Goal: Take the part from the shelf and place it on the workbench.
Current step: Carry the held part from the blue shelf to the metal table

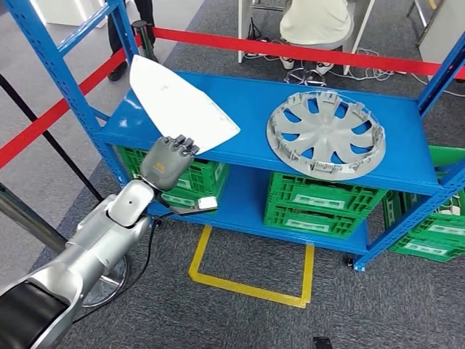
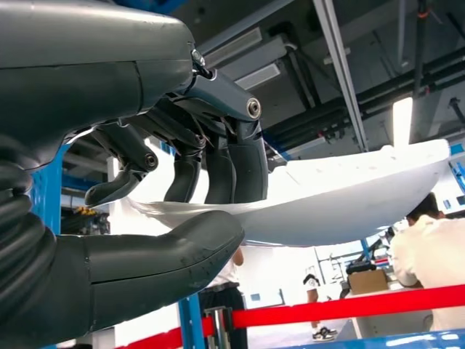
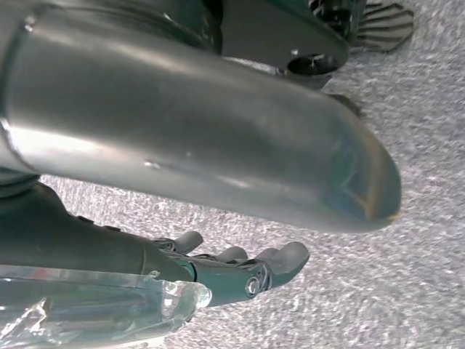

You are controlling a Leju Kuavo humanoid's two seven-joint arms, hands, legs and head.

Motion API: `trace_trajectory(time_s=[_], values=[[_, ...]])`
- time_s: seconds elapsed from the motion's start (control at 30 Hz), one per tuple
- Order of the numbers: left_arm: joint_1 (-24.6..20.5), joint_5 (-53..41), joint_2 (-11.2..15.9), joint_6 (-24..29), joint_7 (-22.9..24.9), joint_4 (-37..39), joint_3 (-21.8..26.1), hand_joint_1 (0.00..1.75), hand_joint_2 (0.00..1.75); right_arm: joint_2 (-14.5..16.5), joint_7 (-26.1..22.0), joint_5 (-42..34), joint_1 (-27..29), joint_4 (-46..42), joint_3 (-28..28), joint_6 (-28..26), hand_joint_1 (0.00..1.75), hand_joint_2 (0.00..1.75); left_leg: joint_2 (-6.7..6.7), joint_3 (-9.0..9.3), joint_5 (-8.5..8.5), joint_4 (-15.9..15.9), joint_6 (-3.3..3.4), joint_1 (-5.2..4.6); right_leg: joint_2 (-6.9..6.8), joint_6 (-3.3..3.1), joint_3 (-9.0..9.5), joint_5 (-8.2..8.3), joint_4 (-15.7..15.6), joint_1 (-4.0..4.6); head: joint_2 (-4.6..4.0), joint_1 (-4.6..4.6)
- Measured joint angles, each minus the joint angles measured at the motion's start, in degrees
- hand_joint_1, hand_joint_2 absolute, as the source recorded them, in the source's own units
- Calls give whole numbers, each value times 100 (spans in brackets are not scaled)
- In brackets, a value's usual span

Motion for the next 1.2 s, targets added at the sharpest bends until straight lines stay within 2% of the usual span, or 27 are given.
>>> trace_trajectory(time_s=[0.03, 0.1, 0.13, 0.17, 0.2, 0.23, 0.27, 0.33, 0.37, 0.4, 0.43, 0.47, 0.5, 0.53, 0.6, 0.63, 0.67, 0.7, 0.77, 0.83, 0.87, 0.97, 1.03, 1.1, 1.13, 1.17, 1.2], values=[[-3, 0, 2, -1, -1, 3, 0, 175, 175, -1, 0, 0, -3, 0, 1, 1, 0, 0, 1, -92, -278, 263, -32, 13, -9, -28, -52, 73, -9, -10, 0, -11], [-1, 0, 2, -1, -1, 10, -1, 175, 175, -1, -1, 0, 1, 0, 2, 2, 0, 0, 2, -279, -804, 1034, -90, 39, -17, -47, -220, 218, -10, -13, 0, -27], [4, 0, 2, -1, -1, 15, -1, 175, 175, -1, -1, 0, 4, 0, 2, 2, 0, 0, 2, -319, -904, 1345, -110, 51, -22, -43, -309, 290, -7, -14, 0, -27], [8, 0, 1, -1, -1, 20, -2, 175, 175, -2, -1, 0, 4, 0, 2, 1, 0, 0, 2, -290, -877, 1507, -124, 62, -26, -36, -400, 360, -5, -16, 0, -27], [9, 0, 1, -1, -1, 23, -2, 175, 175, -2, -1, 0, 3, 0, 2, 1, 0, 0, 2, -172, -754, 1477, -134, 74, -29, -26, -489, 429, -3, -20, 0, -26], [6, 0, -3, -1, -1, 25, -2, 175, 175, -3, -1, 0, 1, 0, 2, 0, 0, 0, 2, 32, -618, 1280, -140, 85, -29, -9, -570, 494, -1, -25, 0, -25], [-1, 0, -10, 0, -1, 25, -2, 175, 175, -3, -1, 0, 1, 1, 2, 0, 0, 0, 2, 321, -545, 955, -140, 94, -27, 17, -641, 554, -1, -29, 0, -26], [-35, 0, -30, 2, -2, 25, 2, 175, 175, -4, -5, 0, 1, 2, 2, 0, 0, 0, -1, 907, -606, 125, -98, 80, -29, 88, -750, 686, -15, -38, 0, -23], [-52, 0, -37, 3, -3, 25, 3, 175, 175, -5, -9, 0, -1, 2, 2, 0, 0, 0, -6, 1064, -654, -155, -61, 60, -34, 125, -794, 766, -40, -48, 0, -23], [-57, 0, -37, 4, -3, 26, 4, 175, 175, -6, -15, 0, 1, 2, 2, 1, 0, 0, -9, 1106, -660, -319, -17, 36, -37, 164, -826, 847, -72, -58, 0, -21], [-47, 0, -34, 4, -3, 32, 3, 175, 175, -7, -25, 0, 7, 2, 2, 1, 0, 0, -6, 1068, -617, -349, 29, 31, -37, 197, -861, 892, -102, -73, 0, -24], [-23, 0, -31, 4, -3, 39, 2, 175, 175, -7, -37, 0, 24, 2, 2, 2, 0, 0, 0, 1026, -559, -358, 72, 30, -37, 224, -902, 843, -82, -80, 0, -22], [3, 0, -28, 4, -3, 46, 2, 175, 175, -7, -51, 0, 43, 2, 3, 3, 0, 0, 8, 988, -505, -374, 119, 38, -33, 244, -961, 683, 52, -79, 0, -10], [20, 0, -27, 4, -3, 52, 2, 175, 175, -7, -64, 0, 57, 2, 3, 3, 0, 0, 15, 942, -452, -383, 158, 48, -31, 255, -1053, 430, 323, -77, 0, 3], [35, 0, -26, 4, -3, 55, 2, 175, 175, -6, -75, 0, 60, 2, 4, 3, 0, 0, 18, 831, -367, -370, 202, 45, -28, 269, -1254, -87, 1128, -70, 0, 22], [39, 0, -25, 4, -3, 56, 1, 175, 175, -6, -78, 0, 52, 2, 5, 2, 0, 0, 19, 777, -332, -358, 205, 43, -29, 277, -1306, -215, 1461, -69, 0, 22], [45, 1, -22, 4, -3, 57, 1, 175, 175, -6, -78, 0, 45, 2, 6, 2, 0, 0, 20, 729, -301, -341, 203, 42, -29, 283, -1274, -223, 1620, -69, 0, 21], [52, 2, -17, 3, -3, 58, 1, 175, 175, -7, -78, 0, 42, 2, 7, -1, 0, 0, 20, 684, -276, -324, 196, 43, -30, 284, -1141, -137, 1562, -70, 0, 22], [59, 7, -4, 1, -3, 58, 2, 175, 175, -7, -77, 0, 30, 2, 10, -7, 0, 0, 18, 607, -237, -284, 167, 48, -30, 275, -648, 69, 926, -72, 0, 23], [45, 13, 10, 1, -3, 58, 9, 175, 175, -7, -73, 0, 3, 2, 15, -15, 0, 0, 17, 539, -206, -246, 116, 37, -15, 255, -217, 72, 276, -65, 0, 21], [36, 16, 15, 2, -6, 58, 12, 175, 175, -7, -71, 0, -9, 2, 17, -18, 0, 0, 17, 510, -183, -231, 83, 31, -5, 235, -132, 19, 125, -58, 0, 18], [28, 28, 25, 4, -22, 58, 20, 175, 175, -7, -63, 1, -6, 2, 24, -25, 0, 0, 17, 441, -176, -177, -11, 35, 9, 123, -149, 37, 63, -59, 0, 11], [24, 41, 37, 5, -30, 58, 34, 175, 175, -7, -62, 3, -3, 2, 25, -34, 0, 0, 19, 309, -464, 147, -66, 43, 3, 34, -195, 98, 53, -70, 0, -4], [27, 50, 46, 6, -32, 58, 44, 175, 175, -7, -64, 4, -8, 2, 26, -38, 0, 0, 19, 52, -916, 867, -105, 46, -1, -13, -262, 157, 54, -63, 0, -17], [35, 51, 51, 6, -34, 58, 44, 175, 175, -7, -66, 4, -7, 2, 26, -38, 0, 0, 19, -56, -1061, 1203, -113, 47, -2, -19, -299, 187, 55, -60, 0, -17], [45, 52, 54, 6, -36, 58, 44, 175, 175, -7, -67, 4, -4, 2, 26, -37, 0, 0, 19, -95, -1101, 1389, -113, 47, -1, -17, -337, 218, 57, -58, 0, -18], [52, 52, 57, 7, -37, 58, 44, 175, 175, -7, -68, 4, -1, 2, 26, -37, 0, 0, 19, -39, -1038, 1373, -106, 46, 1, -9, -373, 248, 59, -57, 0, -18]])
